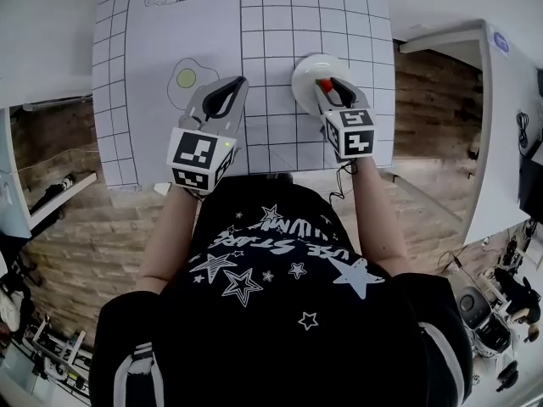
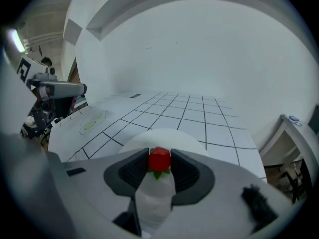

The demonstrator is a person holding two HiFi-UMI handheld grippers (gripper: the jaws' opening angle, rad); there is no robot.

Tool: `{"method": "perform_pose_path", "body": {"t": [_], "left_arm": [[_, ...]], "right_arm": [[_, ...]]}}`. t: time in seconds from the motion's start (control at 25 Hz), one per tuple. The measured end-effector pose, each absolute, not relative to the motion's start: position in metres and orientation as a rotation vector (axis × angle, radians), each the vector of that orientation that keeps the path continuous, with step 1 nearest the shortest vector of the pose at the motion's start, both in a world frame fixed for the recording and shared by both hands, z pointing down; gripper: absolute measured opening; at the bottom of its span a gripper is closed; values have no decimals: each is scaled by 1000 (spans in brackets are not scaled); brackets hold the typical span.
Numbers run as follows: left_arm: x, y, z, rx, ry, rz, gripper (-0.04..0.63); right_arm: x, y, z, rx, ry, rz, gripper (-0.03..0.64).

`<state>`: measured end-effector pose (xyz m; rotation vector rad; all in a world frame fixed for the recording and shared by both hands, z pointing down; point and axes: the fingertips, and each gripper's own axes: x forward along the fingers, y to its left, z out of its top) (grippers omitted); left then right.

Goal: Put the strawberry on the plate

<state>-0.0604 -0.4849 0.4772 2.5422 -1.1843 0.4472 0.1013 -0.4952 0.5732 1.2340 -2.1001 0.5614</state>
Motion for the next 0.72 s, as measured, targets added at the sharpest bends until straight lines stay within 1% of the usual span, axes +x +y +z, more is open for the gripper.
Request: {"method": "perform_pose_path", "body": {"t": [0.4,0.72], "left_arm": [[-57,-476,471,2543,-1196,465,9],[-58,-471,459,2558,-1236,449,9]], "right_arm": [[100,-497,575,1198,-2120,590,147],[102,-497,562,1183,-2147,546,156]]}}
